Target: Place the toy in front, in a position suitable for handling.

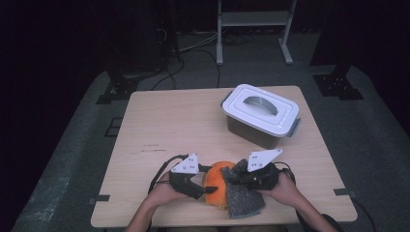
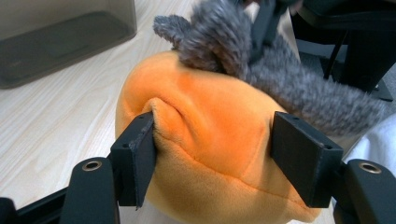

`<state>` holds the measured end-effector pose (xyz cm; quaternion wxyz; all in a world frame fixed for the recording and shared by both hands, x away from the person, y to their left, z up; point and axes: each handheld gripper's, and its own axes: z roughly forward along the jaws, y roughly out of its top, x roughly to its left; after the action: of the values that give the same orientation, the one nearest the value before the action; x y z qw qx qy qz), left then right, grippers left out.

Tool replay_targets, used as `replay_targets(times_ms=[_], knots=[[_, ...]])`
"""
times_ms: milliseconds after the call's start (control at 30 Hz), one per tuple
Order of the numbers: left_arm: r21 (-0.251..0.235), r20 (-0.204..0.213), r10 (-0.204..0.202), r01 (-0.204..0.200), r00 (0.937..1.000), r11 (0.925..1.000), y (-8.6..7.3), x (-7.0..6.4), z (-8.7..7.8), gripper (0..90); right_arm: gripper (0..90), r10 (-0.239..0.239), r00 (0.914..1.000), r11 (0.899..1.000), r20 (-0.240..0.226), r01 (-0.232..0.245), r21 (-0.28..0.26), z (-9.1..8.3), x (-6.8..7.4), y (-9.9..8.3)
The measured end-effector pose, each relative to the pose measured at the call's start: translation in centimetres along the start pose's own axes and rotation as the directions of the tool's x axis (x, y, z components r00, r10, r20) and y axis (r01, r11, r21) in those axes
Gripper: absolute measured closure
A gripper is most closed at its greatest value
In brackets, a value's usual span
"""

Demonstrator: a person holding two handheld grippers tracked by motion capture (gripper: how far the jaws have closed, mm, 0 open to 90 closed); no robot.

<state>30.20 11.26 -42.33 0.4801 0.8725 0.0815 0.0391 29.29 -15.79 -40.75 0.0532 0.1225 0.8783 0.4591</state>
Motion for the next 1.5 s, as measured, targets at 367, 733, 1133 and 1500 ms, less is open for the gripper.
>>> replay_targets(times_ms=[367, 733, 1133, 1500], knots=[[0.010, -0.020, 0.000, 0.000, 0.9998, 1.0000, -0.1, 0.0, -0.2, 33.7, 78.9, -0.019, 0.9997, 1.000, -0.014, 0.019, 0.008, 1.5, -1.5, 2.8], [0.011, -0.008, 0.059, -0.059, 0.9982, 0.9982, 0.7, -0.9, 0.2, 34.3, 79.1, -0.002, 1.0000, 1.000, -0.001, 0.002, 0.008, 0.3, -2.2, 2.9], [0.004, -0.022, 0.026, -0.026, 0.9994, 0.9997, 0.2, -0.4, 0.0, 34.7, 79.2, 0.045, 0.9966, 0.998, 0.069, -0.048, 0.047, -0.3, -4.1, 0.4], [-0.013, -0.083, -0.006, 0.005, 0.9965, 0.9999, 0.6, -0.2, 0.5, 30.8, 79.4, -0.087, 0.9956, 0.996, 0.035, 0.086, 0.034, 0.1, -0.8, 2.4]])
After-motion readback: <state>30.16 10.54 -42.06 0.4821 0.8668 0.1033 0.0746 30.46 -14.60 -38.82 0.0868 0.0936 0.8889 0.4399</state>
